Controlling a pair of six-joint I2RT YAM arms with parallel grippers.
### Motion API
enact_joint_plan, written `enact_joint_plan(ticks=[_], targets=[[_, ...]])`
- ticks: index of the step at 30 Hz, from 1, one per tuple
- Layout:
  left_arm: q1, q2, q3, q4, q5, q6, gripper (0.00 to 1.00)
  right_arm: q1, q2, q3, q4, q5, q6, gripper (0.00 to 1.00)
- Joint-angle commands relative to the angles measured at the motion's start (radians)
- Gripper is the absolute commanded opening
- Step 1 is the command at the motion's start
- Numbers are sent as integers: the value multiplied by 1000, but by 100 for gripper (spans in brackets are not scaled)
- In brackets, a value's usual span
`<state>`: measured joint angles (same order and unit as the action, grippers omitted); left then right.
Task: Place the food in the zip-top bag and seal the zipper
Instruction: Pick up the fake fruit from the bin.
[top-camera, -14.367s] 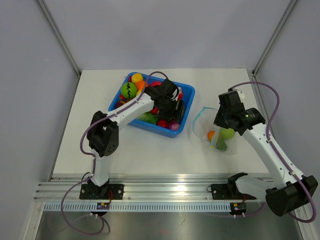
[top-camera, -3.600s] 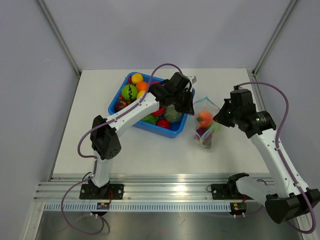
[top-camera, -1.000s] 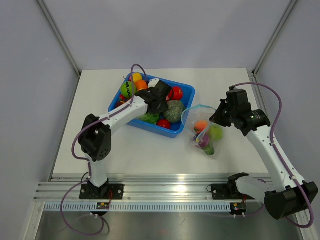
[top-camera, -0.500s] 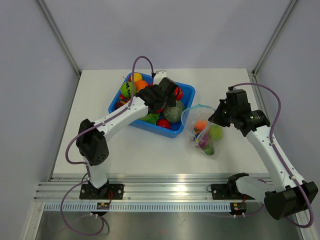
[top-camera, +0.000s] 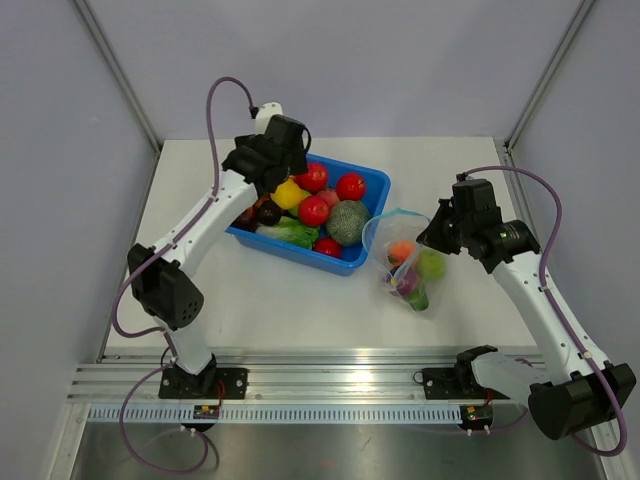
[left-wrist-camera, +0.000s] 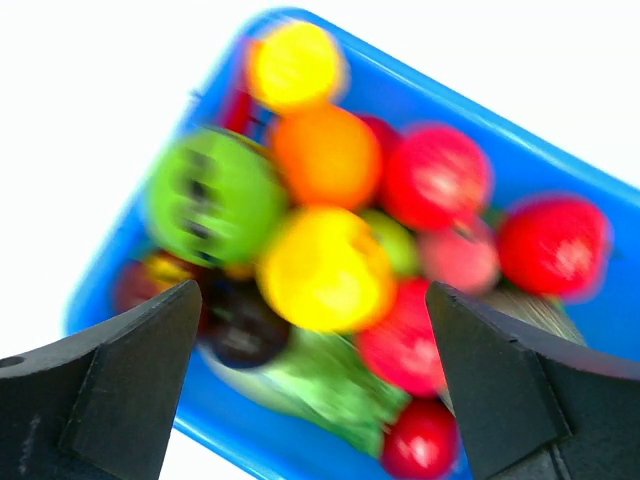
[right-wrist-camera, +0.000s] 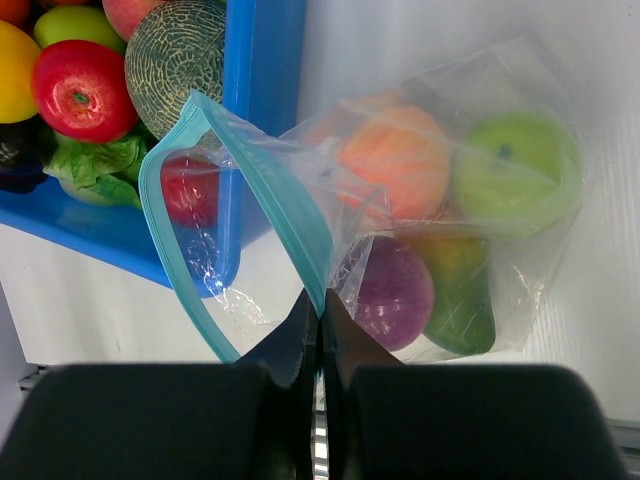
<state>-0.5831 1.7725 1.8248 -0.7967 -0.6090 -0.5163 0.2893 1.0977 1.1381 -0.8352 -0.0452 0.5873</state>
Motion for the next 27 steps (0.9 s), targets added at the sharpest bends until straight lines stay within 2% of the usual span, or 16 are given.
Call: enact_joint_plan(ticks=[1,7,13,18,27], targets=[[90,-67,10,8,41,29,99,-1,-16,3,24,-4,-12,4],[202,-64,-9,19,123,38,99,-1,-12,5,24,-5,-15,4],[296,-9,-21,45,290,48,99,-1,-12,6,24,-2,-15,4],[299,71,21,16,351,62,99,-1,-13,3,22,1,-14,4],[301,107,-5,30,391,71,99,-1,-12,5,21,-4,-11,4]])
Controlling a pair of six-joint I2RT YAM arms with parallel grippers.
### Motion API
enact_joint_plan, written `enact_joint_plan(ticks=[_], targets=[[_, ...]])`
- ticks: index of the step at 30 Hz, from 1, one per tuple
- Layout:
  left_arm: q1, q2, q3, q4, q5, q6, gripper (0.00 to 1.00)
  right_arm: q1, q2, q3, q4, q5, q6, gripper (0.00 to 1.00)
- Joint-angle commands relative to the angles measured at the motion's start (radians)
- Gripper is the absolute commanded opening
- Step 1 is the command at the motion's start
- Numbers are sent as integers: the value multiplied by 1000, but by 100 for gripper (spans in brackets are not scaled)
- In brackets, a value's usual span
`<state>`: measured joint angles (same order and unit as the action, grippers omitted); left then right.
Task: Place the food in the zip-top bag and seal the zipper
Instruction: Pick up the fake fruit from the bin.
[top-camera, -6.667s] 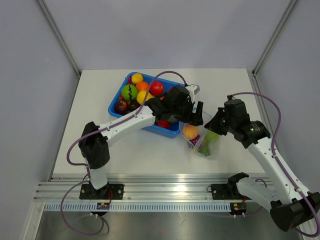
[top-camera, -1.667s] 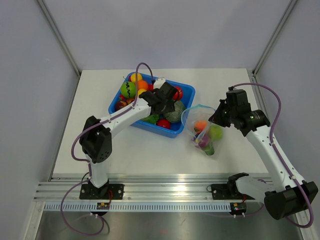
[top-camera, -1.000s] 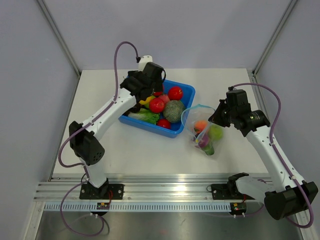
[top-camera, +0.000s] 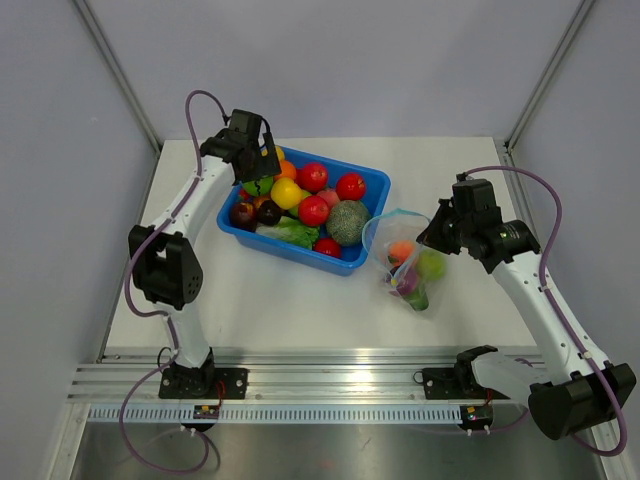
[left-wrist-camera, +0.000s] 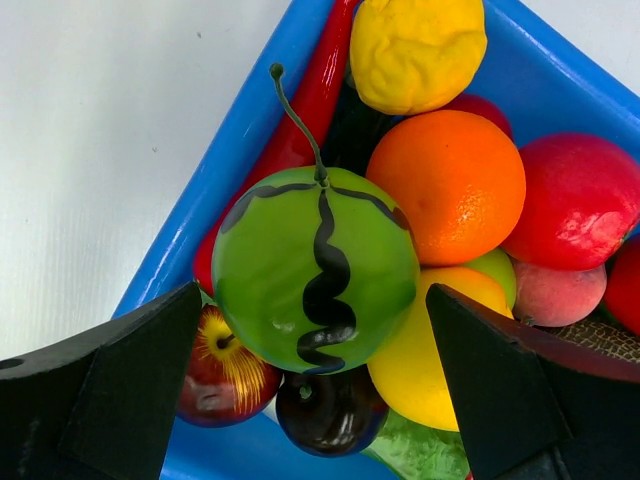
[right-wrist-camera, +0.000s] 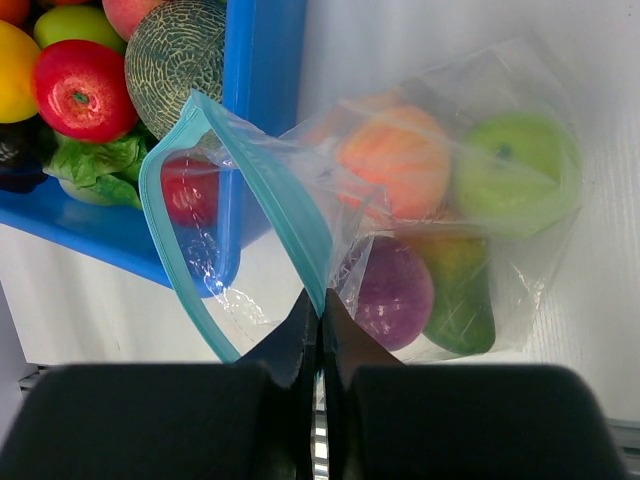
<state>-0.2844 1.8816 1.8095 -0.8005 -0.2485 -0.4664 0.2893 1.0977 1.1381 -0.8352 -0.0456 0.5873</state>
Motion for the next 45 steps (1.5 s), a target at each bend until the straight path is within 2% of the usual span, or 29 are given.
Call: enact_joint_plan(ticks=[1,16,18,19,21,22,25,26,28,30,33,38,45], targets=[[2,2,7,35,29,23,99,1,-13,6,22,-2,-7,4],[2,44,5,40,45,32,98,-1,-39,-9,18,-3,-3,4],[2,36,-10,49,45,37,91,-1,-44,-14,19,-5,-1,4],[2,24,-18,64,48,38,83,-1,-47,-14,21,-5,0,4],[2,7,-38,69,49,41,73,-1,-53,-15,18,-7,0,4],[2,-13,-42,70,46,41,64,-1,-56,-15,16,-7,2,4],[2,-68,-58,61,40,48,55,-1,-70,-24,19,-2,6,4],[1,-91,-59,57,38,51,49,1,-74,-27,22,-2,6,5],[1,-131,-85,55,49,54,45,-1,-76,-35,30,-5,6,5],[1,-202,-114,66,72,66,34,-1,-68,-35,36,-10,0,5],[-4,-275,-177,87,161,104,30,-1,-50,-31,45,-14,-6,4],[-47,-354,-255,81,264,130,30,-1,-30,-21,53,-33,-10,4],[-191,-388,-227,57,327,135,30,-1,-33,-18,50,-28,-1,4]])
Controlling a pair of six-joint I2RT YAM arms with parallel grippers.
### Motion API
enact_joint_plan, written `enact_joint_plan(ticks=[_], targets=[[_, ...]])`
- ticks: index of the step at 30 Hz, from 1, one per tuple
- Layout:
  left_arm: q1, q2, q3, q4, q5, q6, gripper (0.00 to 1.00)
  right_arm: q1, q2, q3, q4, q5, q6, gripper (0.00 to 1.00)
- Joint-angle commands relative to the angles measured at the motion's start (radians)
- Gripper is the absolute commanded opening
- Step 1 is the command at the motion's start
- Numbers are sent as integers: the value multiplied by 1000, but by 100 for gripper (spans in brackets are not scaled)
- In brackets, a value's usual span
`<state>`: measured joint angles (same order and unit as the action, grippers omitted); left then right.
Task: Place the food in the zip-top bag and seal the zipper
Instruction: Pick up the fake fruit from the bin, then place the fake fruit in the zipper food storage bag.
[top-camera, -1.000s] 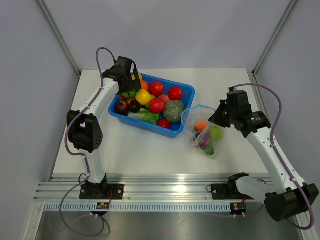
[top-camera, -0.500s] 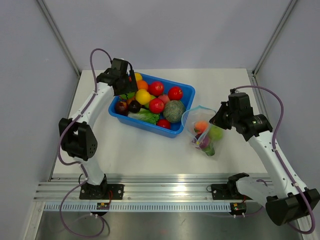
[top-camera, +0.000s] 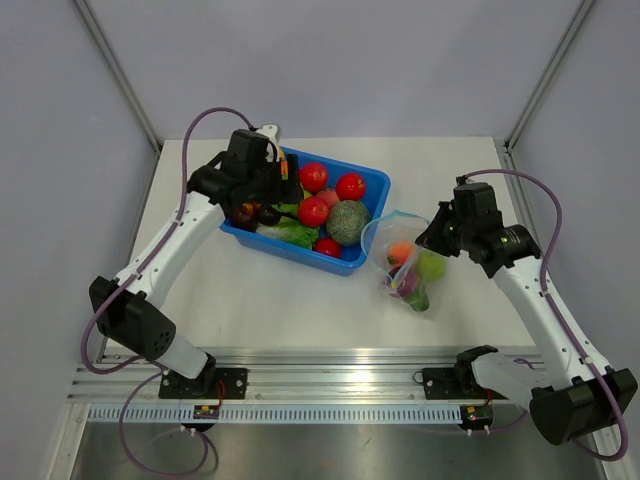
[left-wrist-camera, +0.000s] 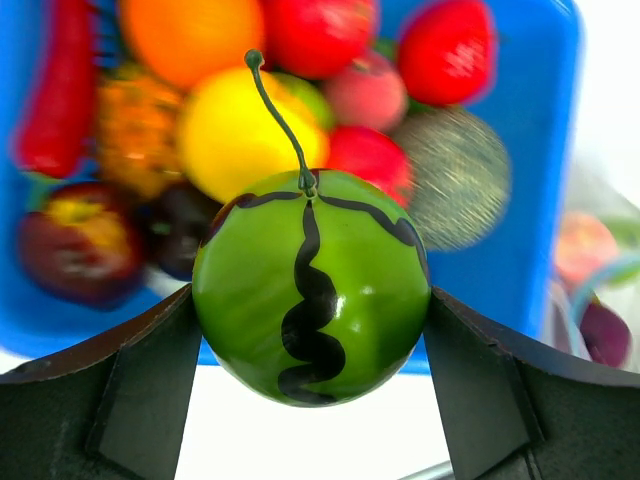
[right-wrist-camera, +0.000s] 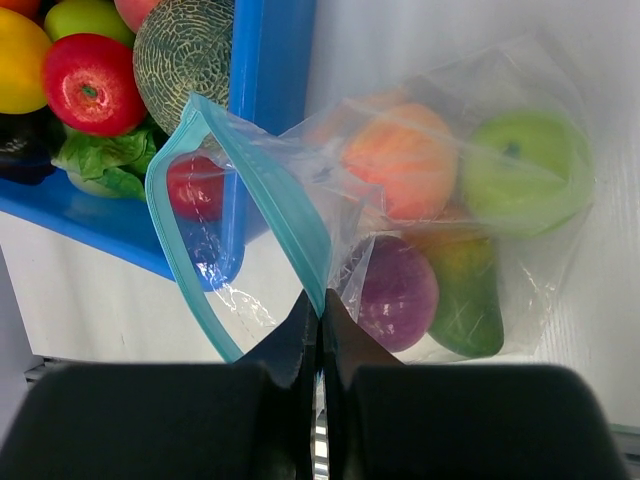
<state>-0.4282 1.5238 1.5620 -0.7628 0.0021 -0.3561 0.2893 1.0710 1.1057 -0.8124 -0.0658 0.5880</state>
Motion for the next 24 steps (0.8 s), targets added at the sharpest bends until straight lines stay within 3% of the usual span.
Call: enact_joint_plan(ticks=[1,6,10,16,24], targets=[[-64,-39,32,16,88,25,30,-1,-8,14,24,-9,-1,4],[-157,-70,67,-10,235,11,29,-1,-16,29,4,1,-1,4],[-240,-77,67,75,370,-58,29,1,-17,31,5,0,6,4],[-313,35,92,226,479,-190,29,-1,-32,28,21,-51,18,4],[-376,211,190,277,486,-259,30,-1,-82,40,-14,-37,18,4]])
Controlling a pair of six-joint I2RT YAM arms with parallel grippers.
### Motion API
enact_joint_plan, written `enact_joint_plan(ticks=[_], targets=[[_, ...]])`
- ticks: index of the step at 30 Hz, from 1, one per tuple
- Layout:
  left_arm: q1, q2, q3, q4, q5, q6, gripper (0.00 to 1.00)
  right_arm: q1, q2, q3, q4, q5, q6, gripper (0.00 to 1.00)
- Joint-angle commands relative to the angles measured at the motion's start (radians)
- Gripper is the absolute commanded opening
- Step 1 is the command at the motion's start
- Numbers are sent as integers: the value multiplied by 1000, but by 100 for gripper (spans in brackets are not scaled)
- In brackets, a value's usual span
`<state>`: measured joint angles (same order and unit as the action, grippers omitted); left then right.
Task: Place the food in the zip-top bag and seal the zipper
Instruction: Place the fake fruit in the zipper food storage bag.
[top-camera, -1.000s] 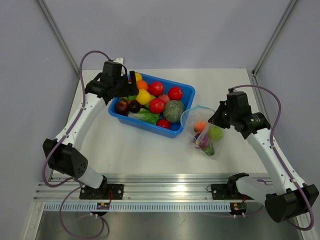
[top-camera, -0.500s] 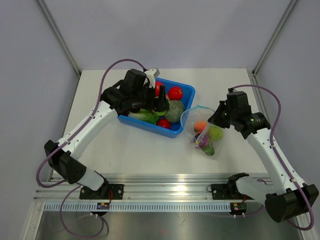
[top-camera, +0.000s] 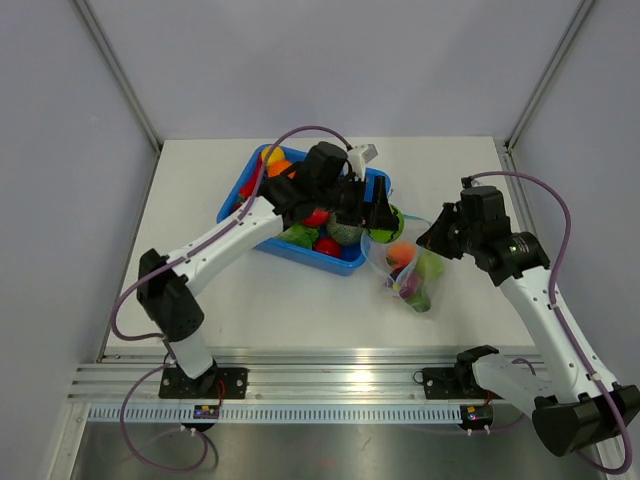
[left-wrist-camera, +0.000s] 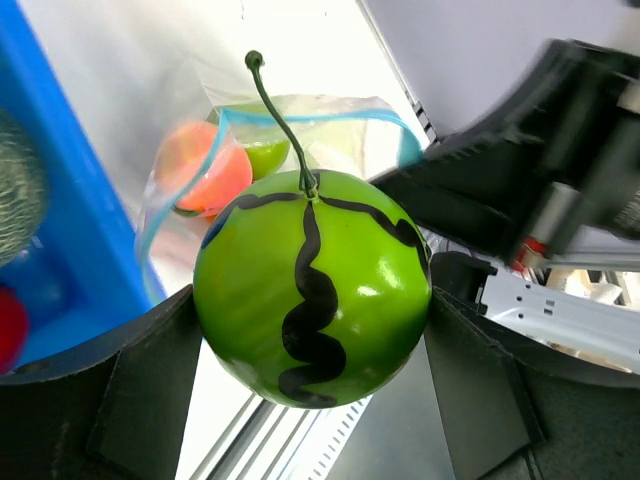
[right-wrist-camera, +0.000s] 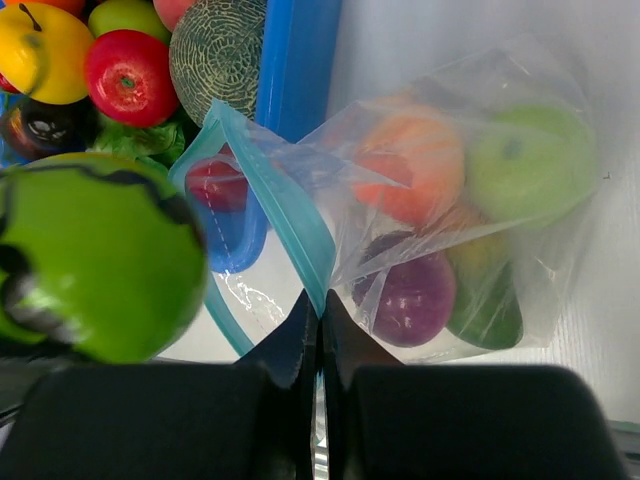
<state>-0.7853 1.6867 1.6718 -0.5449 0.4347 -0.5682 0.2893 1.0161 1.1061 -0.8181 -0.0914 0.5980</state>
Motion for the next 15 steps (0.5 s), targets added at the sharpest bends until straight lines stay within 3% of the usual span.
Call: enact_joint_plan(ticks=[1,11,14,15], targets=[[-23,79,92,50,55,-47,30,-1,-30,40,-13,-13,9,4],[-49,202,138,56,75,-65,33,-1,-50,55,-12,-45,14,4],[-55,232,144,60,75,-71,51,-1,-54,58,-12,-45,14,4],[-57,249,149,56,76,-70,72,1,-54,60,-12,-44,14,4]])
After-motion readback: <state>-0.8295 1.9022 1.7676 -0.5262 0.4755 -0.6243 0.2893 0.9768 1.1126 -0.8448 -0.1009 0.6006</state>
